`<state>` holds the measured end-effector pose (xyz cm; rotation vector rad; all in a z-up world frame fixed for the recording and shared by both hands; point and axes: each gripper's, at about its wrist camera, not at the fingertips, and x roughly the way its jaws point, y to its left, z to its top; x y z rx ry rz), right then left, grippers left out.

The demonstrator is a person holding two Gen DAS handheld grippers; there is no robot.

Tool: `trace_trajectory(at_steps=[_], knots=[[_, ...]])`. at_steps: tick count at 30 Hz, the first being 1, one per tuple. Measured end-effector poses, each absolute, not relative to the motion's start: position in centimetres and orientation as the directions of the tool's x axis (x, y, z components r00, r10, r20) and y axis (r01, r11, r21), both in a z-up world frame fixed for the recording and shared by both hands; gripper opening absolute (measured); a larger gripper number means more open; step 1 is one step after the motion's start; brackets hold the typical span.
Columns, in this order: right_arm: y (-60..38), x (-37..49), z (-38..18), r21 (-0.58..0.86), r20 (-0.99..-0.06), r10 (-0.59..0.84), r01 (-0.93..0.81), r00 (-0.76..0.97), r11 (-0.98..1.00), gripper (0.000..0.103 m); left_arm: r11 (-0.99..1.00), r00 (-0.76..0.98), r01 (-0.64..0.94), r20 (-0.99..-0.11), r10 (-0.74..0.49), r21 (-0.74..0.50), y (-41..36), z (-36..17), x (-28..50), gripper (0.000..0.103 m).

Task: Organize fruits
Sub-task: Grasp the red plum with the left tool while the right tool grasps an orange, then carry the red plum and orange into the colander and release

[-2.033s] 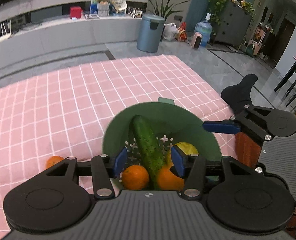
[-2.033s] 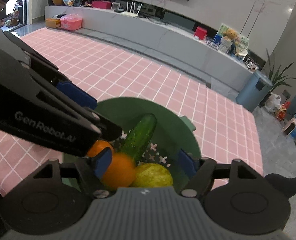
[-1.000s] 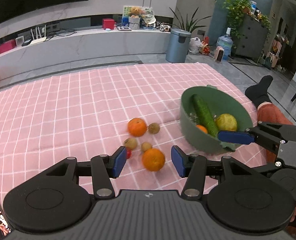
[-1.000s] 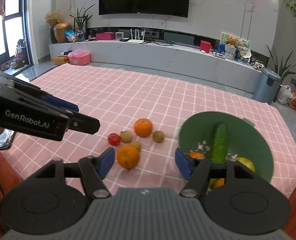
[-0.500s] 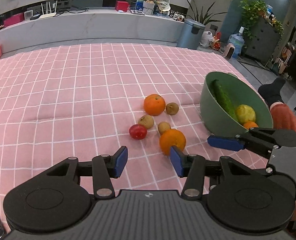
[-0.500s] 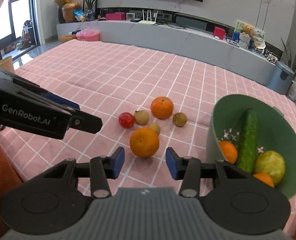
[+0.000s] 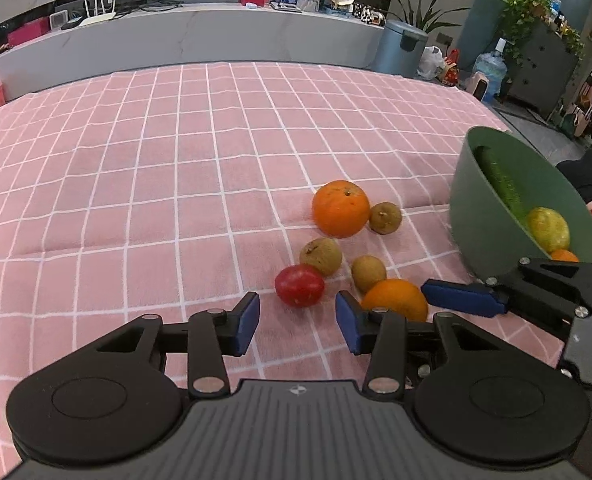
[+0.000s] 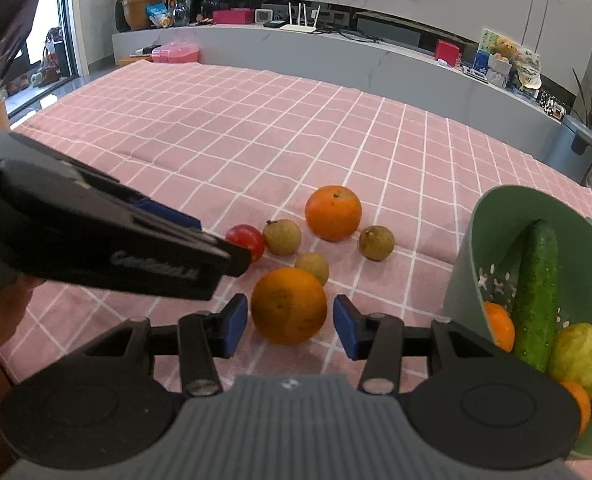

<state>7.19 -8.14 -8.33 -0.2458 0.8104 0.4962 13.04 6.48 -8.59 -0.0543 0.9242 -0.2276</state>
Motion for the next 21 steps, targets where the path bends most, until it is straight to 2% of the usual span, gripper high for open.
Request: trace_trajectory(at_steps=[5,7,10,21], knots=[[-8.1,7.5,-8.9,-0.013,-0.749,0.334,-0.517,0.572,0.856,0.044,0.975,0.575,0.173,-0.790,-0.216,-0.140,6.6,-9.1,13.7,0.047],[-8.1,7.5,-9.0,-0.009,-0.750,0.336,-0.518,0.569,0.856,0.043,0.972,0.573,0.175,-0.787,-0.230,-0.156,6.7,-9.2,13.9,0.039],[-8.0,7.5,-9.1,-0.010,-0.750,0.339,-0.523,0.567,0.852,0.041,0.970,0.577,0.175,-0.782,-0.238,-0.166,6.5,-9.2,14.0,0.033],[-9.2,6.2,-6.4,-0.014,-0.723,0.367,-0.544,0.585,0.839,0.040,0.975,0.612,0.161,-0.758,-0.223,-0.157,5.9,-6.4,11.8,0.032]])
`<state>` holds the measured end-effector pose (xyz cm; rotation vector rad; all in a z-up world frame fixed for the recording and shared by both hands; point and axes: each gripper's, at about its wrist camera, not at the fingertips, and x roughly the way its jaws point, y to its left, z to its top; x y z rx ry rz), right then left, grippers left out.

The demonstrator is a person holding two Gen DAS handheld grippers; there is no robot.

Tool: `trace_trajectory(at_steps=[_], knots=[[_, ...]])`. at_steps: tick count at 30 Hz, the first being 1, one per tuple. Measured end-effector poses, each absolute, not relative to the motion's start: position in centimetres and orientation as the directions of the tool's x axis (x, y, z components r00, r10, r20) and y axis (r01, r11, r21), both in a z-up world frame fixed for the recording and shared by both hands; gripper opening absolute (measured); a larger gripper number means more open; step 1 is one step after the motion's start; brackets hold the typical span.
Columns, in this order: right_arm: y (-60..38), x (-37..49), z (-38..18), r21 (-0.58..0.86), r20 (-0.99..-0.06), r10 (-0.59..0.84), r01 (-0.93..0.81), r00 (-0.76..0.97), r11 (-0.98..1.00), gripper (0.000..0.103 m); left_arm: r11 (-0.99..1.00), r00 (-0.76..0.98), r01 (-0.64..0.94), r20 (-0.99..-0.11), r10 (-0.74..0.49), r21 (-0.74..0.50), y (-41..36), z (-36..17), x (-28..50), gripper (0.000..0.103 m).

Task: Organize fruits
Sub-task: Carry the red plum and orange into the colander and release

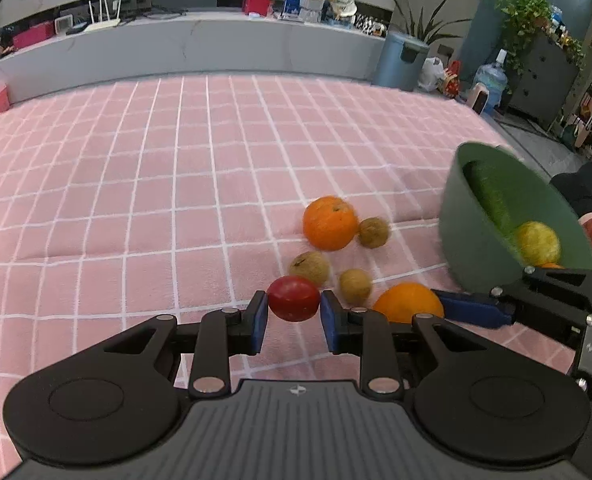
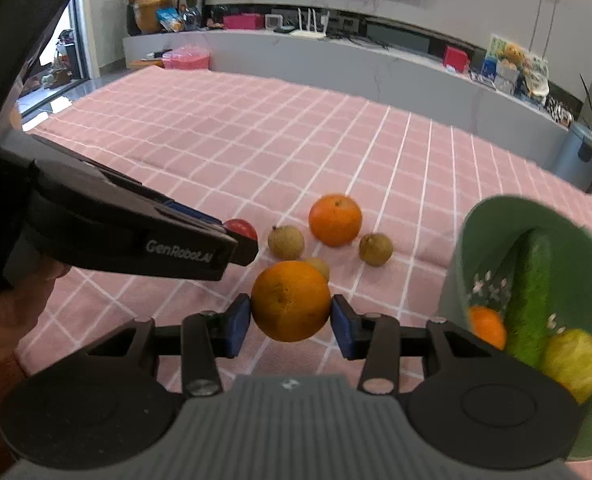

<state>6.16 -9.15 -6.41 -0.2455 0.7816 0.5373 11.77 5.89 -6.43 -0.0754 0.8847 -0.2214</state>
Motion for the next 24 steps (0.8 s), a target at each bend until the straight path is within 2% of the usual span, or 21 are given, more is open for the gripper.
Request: trace_trajectory(at_steps=[5,11,19,24], knots=[[-11.9,5.1,-2.8,-0.028,-0.671,0.388,-0.544,0.632,0.838,0.040,0.963,0.629,0.209,-0.730,-0.266,-0.170,4.2,-3.4,10.6,0.032],[-17.0,5.7,0.1,-0.055,-0.641,0.326,-0.465,0.695,0.884,0.040,0.936,0.634,0.290,-0.693,-0.344,-0.200,0.9,-0.8,11.0,0.032],[-24.0,8.8,0.6,-0.098,-0.665,0.214,-0.368,0.715,0.925,0.041,0.878,0.596,0.446,-0.676,-0.434,-0.170,-5.2,-0.1,12.8,0.032],[-26.3,11.4,-0.2,-0.056,-0.699,0.223,-0.363,0.680,0.930,0.041,0.850,0.550,0.514,-0.717,-0.429,-0.115,-8.9,-1.8,14.1,0.032]])
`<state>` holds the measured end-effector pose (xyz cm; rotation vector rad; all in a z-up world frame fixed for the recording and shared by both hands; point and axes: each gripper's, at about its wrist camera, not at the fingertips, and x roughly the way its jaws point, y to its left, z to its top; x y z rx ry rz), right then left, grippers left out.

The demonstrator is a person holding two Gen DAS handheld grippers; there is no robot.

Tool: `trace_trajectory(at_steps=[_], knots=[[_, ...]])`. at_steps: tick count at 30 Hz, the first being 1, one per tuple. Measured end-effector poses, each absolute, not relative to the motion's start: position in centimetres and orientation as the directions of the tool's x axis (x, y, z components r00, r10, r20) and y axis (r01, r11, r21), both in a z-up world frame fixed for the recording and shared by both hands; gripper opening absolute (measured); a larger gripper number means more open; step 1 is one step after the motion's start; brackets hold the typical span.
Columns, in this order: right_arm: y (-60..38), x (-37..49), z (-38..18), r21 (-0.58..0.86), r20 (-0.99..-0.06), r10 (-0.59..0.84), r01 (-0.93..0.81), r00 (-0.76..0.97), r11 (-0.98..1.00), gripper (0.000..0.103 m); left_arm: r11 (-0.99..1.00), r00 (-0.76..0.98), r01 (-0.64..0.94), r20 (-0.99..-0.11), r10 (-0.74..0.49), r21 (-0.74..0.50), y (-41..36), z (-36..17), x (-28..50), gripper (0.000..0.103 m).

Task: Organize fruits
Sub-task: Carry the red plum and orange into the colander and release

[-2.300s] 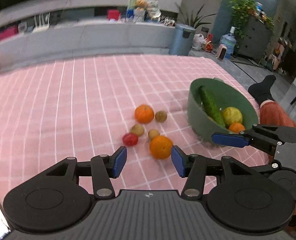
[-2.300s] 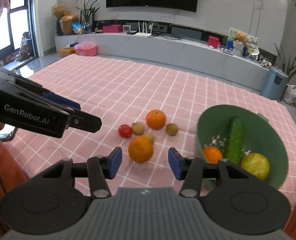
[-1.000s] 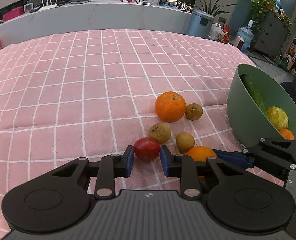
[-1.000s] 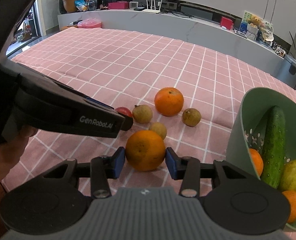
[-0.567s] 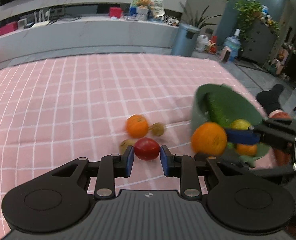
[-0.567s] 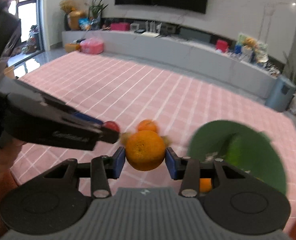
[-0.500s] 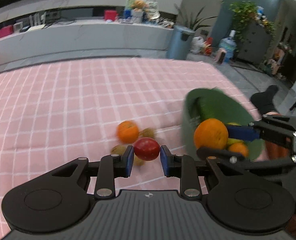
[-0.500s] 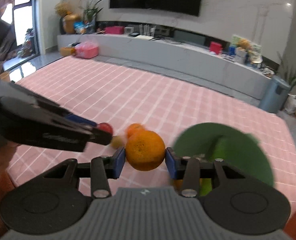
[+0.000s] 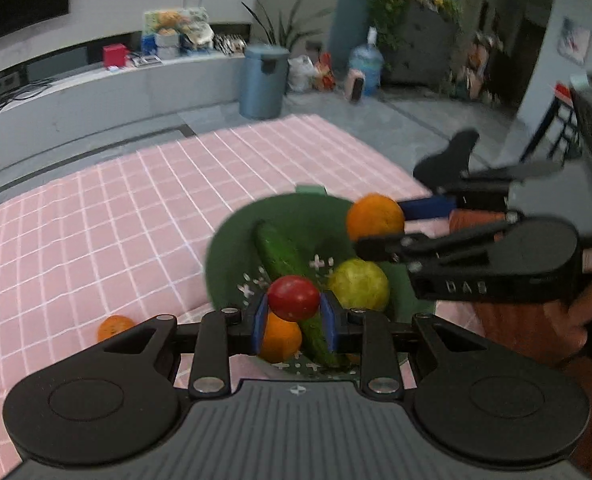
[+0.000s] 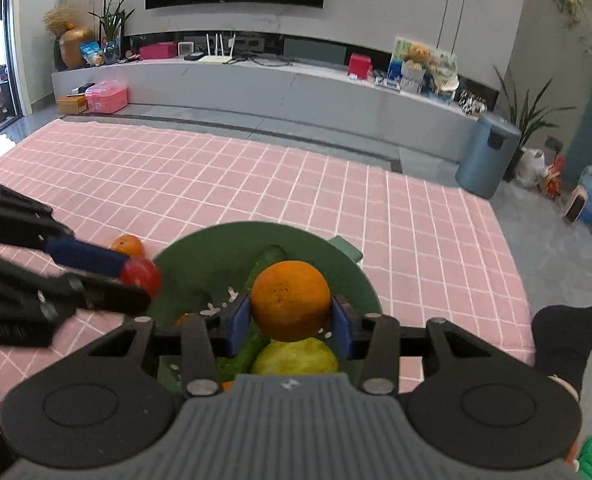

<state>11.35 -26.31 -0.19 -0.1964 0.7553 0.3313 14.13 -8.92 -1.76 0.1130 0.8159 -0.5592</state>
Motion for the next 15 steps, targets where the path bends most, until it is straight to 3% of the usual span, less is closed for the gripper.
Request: trace_trajectory(at_steps=[15], knots=[[-25.8,16.4,-5.8,-0.049,-0.766,0.203,-0.371,0.610,0.927,0.040,0.888,0.542,0.459,-0.800,-0.259,0.023,-11.2,-5.5,18.3,0.032]])
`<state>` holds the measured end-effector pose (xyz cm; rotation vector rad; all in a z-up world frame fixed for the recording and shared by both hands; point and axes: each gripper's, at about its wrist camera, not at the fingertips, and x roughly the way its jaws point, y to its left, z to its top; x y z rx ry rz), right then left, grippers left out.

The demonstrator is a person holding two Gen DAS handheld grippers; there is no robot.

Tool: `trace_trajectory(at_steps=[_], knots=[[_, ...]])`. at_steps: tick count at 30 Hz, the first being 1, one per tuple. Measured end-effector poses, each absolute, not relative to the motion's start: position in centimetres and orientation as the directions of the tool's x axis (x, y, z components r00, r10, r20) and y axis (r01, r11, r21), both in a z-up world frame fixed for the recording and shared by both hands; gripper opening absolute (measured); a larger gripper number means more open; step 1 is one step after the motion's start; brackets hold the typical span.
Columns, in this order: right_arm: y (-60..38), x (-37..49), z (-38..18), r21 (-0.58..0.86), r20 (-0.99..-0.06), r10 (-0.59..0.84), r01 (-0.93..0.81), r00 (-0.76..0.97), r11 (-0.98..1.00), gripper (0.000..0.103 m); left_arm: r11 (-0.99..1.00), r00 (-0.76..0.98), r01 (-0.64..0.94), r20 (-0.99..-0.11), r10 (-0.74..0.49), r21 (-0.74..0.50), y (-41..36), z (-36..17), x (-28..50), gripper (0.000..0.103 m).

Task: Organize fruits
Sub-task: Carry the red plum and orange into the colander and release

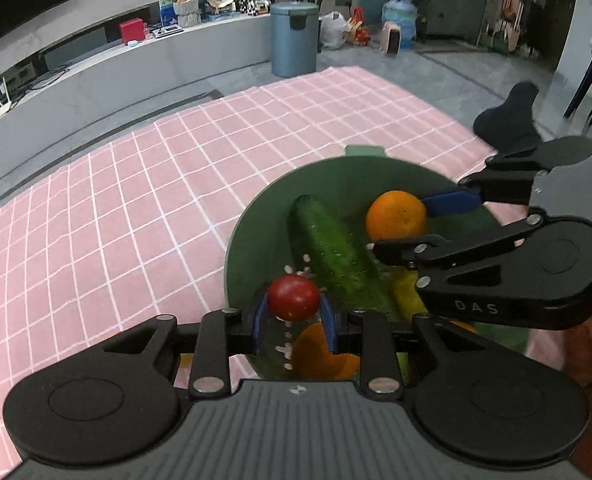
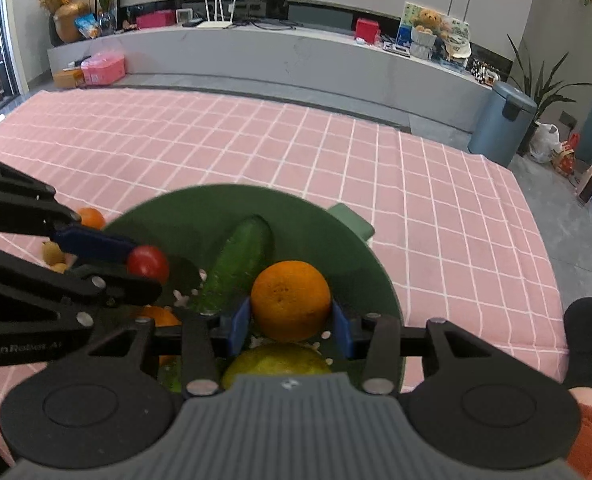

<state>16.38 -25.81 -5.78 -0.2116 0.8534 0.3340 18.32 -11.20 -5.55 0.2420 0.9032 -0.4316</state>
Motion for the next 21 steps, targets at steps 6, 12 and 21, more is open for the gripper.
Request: trace_trajectory(at_steps=[6,12,21], knots=[[-25.5,16.5,-6.6,-0.059,-0.774,0.196,-0.377,0.602,0.924,0.041,0.878,0.539,0.476,-0.807,-0.243,0.053,-12.0,-6.0,18.5,0.032],[-25.7,16.5,-6.4,-0.076,-0.772,0.182,-0.373,0.609,0.925,0.043,0.874,0.536,0.484,-0.807,-0.249,0.052,-12.1,-6.0,18.3,0.046],[-25.1,14.6,-4.0,-0.127,-0.722,0.151,-0.344,0.675,0.930,0.059,0.883,0.594,0.467,-0.757,-0.272,0.049,-10.7,-3.2,16.4,0.052]])
